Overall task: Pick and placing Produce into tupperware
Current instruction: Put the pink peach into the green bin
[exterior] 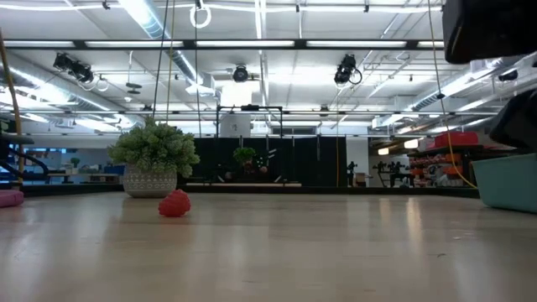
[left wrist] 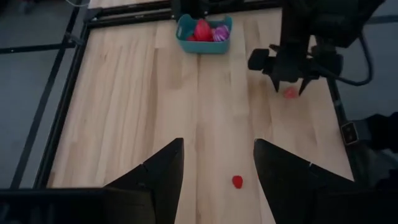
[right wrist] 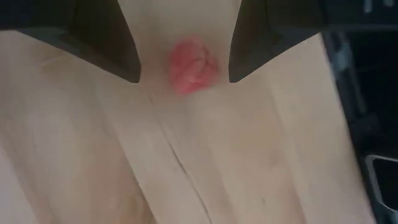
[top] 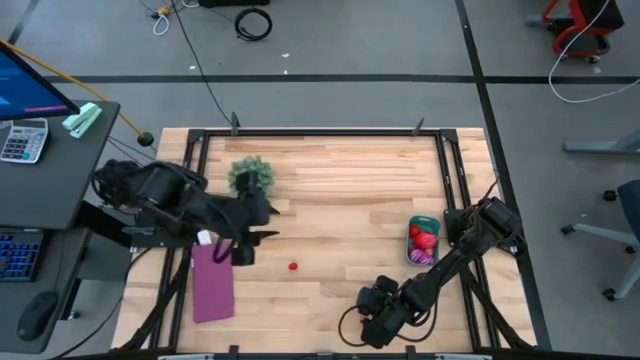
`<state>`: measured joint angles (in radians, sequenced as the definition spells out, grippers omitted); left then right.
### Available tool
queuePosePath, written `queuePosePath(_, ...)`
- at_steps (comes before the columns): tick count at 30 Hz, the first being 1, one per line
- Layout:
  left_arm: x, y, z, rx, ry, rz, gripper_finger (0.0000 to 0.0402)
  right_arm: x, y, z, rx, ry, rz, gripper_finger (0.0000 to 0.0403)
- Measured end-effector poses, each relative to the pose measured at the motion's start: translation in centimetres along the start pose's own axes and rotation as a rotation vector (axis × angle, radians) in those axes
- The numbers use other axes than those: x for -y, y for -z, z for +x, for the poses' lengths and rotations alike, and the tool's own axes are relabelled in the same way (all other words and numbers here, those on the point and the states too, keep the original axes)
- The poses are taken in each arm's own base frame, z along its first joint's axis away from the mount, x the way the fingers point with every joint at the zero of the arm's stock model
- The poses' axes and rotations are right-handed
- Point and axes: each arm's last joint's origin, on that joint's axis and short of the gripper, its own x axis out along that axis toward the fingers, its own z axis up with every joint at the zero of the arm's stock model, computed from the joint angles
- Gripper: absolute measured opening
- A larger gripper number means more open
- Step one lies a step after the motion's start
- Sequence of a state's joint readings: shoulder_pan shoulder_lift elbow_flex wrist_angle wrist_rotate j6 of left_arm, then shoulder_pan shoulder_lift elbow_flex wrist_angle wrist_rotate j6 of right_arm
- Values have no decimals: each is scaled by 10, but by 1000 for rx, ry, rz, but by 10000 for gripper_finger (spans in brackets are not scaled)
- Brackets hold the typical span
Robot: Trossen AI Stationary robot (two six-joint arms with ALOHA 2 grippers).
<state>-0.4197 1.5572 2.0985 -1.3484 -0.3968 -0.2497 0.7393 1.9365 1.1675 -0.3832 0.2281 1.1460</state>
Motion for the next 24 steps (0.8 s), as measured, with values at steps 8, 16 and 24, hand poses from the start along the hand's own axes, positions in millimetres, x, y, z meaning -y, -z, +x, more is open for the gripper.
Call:
queuePosePath(8,7,-3,-3,68,-26,8,199,3,2,8,23,60,-67,254)
queuePosePath(16,23,-16,23,120,-29,17,199,8,1,5,59,114,-112,254)
queuePosePath(24,12,-8,8,86,-56,-28,199,10,4,5,43,137,-125,254)
